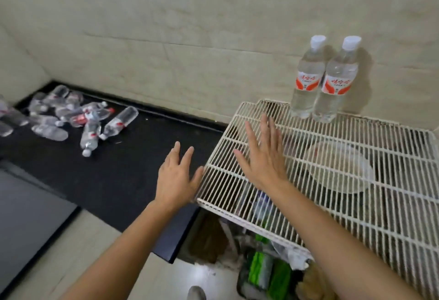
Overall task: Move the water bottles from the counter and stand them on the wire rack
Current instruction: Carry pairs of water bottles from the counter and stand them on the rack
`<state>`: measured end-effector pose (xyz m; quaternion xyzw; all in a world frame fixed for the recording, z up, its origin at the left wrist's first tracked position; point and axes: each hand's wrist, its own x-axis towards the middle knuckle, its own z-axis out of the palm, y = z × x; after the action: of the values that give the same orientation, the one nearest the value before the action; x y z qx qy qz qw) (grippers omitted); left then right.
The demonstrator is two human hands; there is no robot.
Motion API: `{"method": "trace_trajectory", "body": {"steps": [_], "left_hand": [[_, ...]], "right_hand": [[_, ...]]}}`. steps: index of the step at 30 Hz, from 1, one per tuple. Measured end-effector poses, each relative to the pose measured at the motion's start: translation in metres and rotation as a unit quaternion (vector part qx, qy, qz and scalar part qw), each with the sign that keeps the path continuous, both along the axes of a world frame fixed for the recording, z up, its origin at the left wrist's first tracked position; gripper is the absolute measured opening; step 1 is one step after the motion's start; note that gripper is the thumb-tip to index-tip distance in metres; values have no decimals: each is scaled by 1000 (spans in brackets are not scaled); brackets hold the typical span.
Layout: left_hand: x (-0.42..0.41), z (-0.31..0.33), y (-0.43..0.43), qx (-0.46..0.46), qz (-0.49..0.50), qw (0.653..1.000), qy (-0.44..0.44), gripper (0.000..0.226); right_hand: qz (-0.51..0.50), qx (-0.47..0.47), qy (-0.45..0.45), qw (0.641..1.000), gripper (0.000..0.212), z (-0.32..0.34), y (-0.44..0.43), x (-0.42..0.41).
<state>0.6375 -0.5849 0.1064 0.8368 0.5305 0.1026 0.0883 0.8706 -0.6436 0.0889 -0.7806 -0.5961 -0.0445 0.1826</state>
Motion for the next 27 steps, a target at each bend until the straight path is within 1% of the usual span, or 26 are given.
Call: {"method": "trace_trajectory", "body": {"steps": [2,4,6,11,13,17,19,22,27], "left_hand": [[-39,-4,-5,5,23,1000,11,64],[-82,-8,-8,-11,54,998,28,63],[-131,-14,-7,-22,81,996,42,62],[-265,-20,9,-15,138,990,4,58],[-320,-20,19,-21,156,988,3,57],[-413,-19,41,-19,192,981,-15,57],[-447,-18,53,-35,210,977,-13,58],[-483,-23,74,-47,214,976,-7,59],[-515,-40,128,-75,214,974,-6,59]], "right_hand": [[23,-12,-3,1000,79,6,8,-33],[47,-22,-4,999,77,13,18,-68],[68,-10,-5,998,74,20,32,-105],[83,14,-8,996,70,23,78,-222],[83,6,-5,997,70,15,95,-281],[118,-23,1,993,70,-4,126,-390],[135,-36,2,990,69,-11,137,-432],[157,-60,-5,986,69,-25,157,-471],[164,-97,-16,982,68,-52,209,-493]]}}
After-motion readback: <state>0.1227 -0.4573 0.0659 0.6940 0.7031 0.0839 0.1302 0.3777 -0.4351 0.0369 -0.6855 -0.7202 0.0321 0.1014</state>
